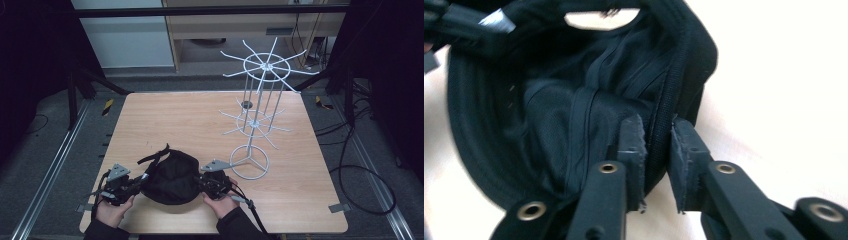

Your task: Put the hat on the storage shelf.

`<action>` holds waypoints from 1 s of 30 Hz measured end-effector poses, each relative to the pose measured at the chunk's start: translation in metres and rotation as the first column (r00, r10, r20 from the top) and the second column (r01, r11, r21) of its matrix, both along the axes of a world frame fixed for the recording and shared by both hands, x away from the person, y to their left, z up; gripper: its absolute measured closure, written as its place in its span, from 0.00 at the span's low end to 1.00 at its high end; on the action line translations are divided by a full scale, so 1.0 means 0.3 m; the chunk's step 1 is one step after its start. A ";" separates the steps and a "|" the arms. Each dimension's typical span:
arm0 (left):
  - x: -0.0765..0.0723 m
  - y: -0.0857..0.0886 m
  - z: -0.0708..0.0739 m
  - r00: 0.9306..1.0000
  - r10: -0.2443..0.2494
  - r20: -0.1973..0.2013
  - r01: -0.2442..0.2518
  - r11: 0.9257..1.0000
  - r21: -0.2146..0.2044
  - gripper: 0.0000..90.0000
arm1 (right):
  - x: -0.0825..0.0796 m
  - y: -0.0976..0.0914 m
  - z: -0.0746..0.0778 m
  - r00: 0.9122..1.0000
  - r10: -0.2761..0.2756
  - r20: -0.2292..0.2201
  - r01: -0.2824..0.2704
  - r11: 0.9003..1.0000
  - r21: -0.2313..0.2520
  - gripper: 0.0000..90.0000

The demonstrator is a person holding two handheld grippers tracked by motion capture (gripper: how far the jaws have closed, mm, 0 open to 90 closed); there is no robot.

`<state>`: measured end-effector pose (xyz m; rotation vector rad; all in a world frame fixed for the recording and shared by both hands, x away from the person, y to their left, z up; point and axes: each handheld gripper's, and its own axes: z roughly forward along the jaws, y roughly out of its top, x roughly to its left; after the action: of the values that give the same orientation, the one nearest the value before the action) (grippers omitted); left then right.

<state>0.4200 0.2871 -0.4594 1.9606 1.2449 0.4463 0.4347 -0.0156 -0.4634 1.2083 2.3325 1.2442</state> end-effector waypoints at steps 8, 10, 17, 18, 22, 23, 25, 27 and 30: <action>0.006 -0.007 -0.016 1.000 -0.007 -0.023 0.007 1.000 0.028 0.84 | -0.029 -0.047 -0.017 1.000 -0.017 0.004 0.017 1.000 0.005 0.63; 0.006 -0.008 -0.016 1.000 -0.007 -0.025 0.008 0.999 0.033 0.85 | -0.016 -0.051 -0.008 1.000 -0.027 0.006 0.027 1.000 0.011 0.60; 0.007 -0.012 -0.019 1.000 -0.008 -0.030 0.010 0.999 0.042 0.88 | 0.050 -0.025 -0.040 0.998 -0.036 -0.051 0.035 0.999 -0.031 0.65; 0.008 -0.011 -0.019 0.999 -0.008 -0.033 0.009 0.999 0.042 0.88 | 0.051 -0.022 -0.047 0.998 -0.033 -0.056 0.031 0.999 -0.034 0.69; 0.015 -0.017 -0.023 0.999 -0.006 -0.040 0.007 1.000 0.026 0.88 | 0.037 -0.031 -0.034 0.998 -0.003 -0.065 0.003 1.000 -0.008 0.89; 0.018 -0.022 -0.025 0.999 -0.006 -0.040 0.007 1.000 0.023 0.88 | 0.031 -0.034 -0.024 0.999 0.006 -0.033 -0.006 1.000 -0.003 0.90; 0.029 -0.041 -0.029 1.000 -0.004 -0.031 0.005 1.000 0.029 0.88 | 0.015 -0.039 0.006 0.999 0.025 0.045 -0.026 1.000 0.011 0.90; 0.045 -0.060 -0.034 1.000 0.000 -0.028 0.001 1.000 0.025 0.88 | -0.013 -0.047 0.059 0.983 0.060 0.172 -0.064 0.998 0.015 0.91; 0.072 -0.090 -0.046 1.000 0.006 -0.016 -0.006 1.000 0.010 0.88 | -0.032 -0.052 0.090 0.969 0.097 0.225 -0.103 0.995 0.012 0.90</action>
<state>0.4416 0.2602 -0.4731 1.9729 1.2614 0.4416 0.4251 -0.0313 -0.4365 0.9124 2.2417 1.3674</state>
